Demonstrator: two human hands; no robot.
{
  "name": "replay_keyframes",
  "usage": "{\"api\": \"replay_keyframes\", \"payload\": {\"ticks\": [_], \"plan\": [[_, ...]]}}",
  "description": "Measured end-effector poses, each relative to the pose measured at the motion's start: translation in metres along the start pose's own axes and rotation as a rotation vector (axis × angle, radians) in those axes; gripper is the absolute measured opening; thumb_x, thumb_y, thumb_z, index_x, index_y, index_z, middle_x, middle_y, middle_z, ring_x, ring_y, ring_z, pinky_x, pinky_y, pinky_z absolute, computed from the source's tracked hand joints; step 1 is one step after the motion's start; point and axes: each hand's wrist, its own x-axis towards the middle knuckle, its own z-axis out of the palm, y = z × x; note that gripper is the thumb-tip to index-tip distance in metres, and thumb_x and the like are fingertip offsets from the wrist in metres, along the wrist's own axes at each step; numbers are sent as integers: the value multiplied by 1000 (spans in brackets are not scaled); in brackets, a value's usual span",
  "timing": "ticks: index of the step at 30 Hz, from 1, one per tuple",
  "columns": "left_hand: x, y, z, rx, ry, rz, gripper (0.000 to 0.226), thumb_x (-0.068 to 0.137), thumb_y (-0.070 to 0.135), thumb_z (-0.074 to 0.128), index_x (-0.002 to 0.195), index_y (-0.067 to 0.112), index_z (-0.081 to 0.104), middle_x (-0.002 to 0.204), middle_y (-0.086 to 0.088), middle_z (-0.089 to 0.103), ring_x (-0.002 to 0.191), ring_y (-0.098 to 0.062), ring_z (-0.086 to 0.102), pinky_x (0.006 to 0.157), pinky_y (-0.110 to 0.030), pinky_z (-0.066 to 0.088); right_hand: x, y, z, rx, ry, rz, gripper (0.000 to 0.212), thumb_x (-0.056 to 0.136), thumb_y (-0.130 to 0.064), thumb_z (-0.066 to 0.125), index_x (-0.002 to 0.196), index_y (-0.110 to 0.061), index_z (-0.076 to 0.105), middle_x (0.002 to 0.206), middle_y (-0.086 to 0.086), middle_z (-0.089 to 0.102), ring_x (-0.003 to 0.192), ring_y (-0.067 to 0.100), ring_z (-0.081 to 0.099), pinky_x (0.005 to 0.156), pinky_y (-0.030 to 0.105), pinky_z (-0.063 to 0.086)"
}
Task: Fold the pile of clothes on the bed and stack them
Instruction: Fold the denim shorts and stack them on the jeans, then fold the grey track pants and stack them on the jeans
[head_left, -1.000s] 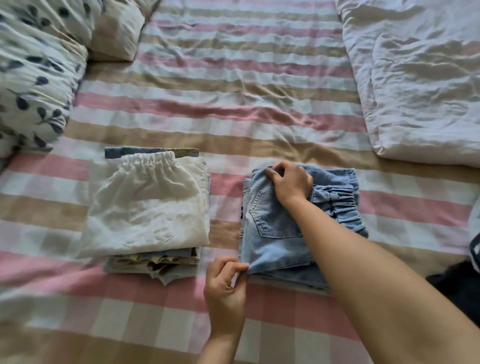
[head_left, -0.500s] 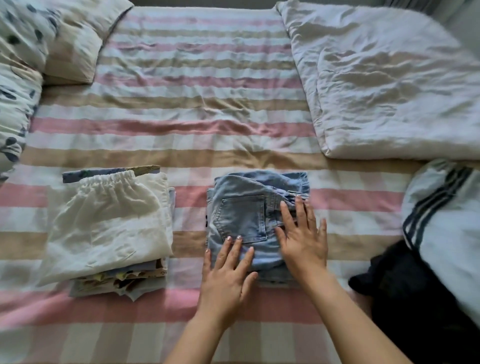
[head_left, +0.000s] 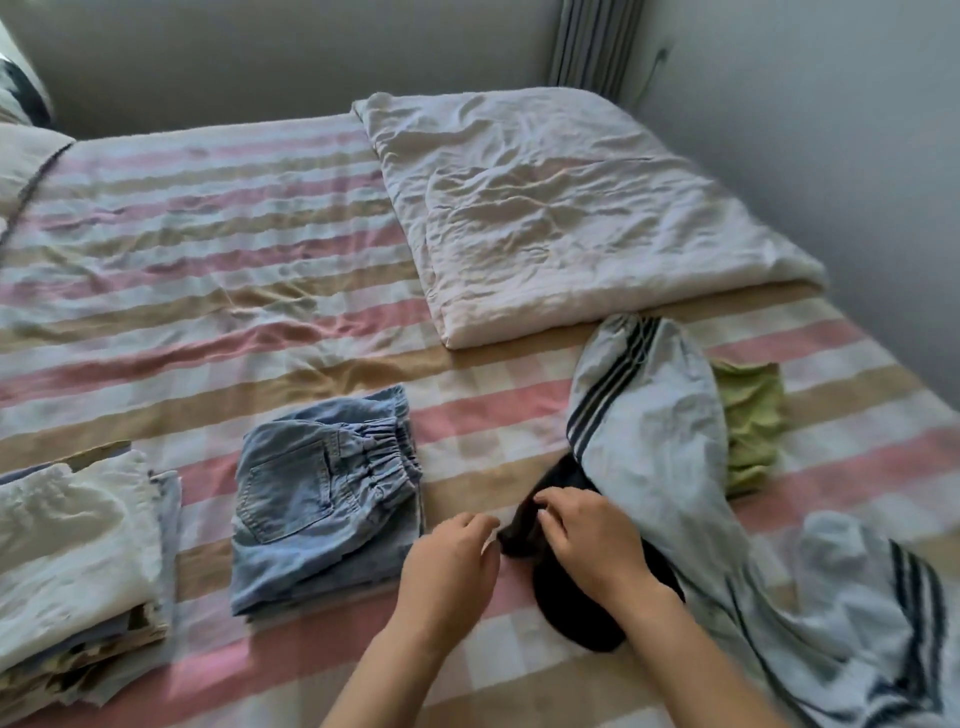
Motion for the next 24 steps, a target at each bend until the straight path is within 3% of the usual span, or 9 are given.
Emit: {"api": "replay_keyframes", "payload": {"ticks": [5,9,12,15,19,22,24], "plan": [[24,77,59,-381,-127,-105,24,90,23,52,110,21,64,104,8,66,97,-8,60,80,-18,43,-36,90,-16,201,174,385,26,87,-18,59,112,-12,63,112,8,62,109,27,53,93,34,39],[38,126,119,-689,-244,-330,20,90,18,55,109,15,59,92,7,64,89,-9,60,79,-21,47,-64,146,0,251,215,727,53,86,-29,63,131,-6,48,132,15,48,123,32,40,100,37,33],[47,139,150,-837,-253,-546,14,90,19,56,101,11,56,91,-4,65,83,-19,64,78,-36,52,-75,170,15,263,99,772,72,82,-44,64,138,-7,37,138,14,42,127,30,37,102,37,34],[53,138,167,-811,-215,-592,17,86,20,61,95,6,59,89,-11,67,77,-23,65,69,-38,54,-80,177,29,201,9,724,80,75,-56,65,138,-14,37,137,7,43,125,25,40,100,35,36],[56,133,176,-697,-230,-522,15,77,12,71,86,5,62,83,-9,68,78,-24,65,72,-39,53,-81,174,32,264,154,696,43,80,-37,67,116,-15,56,114,5,60,107,23,55,87,35,44],[46,136,173,-726,-277,-415,9,80,9,66,87,6,61,86,-8,67,85,-23,63,76,-38,50,-82,161,22,401,230,630,15,84,-19,64,95,-10,61,91,5,65,89,26,60,73,34,45],[32,138,163,-779,-220,-358,3,85,10,59,87,12,57,83,-2,63,79,-13,59,70,-26,48,-86,146,10,496,271,576,7,85,-16,63,88,-10,60,82,2,64,81,24,61,68,33,44]]}}
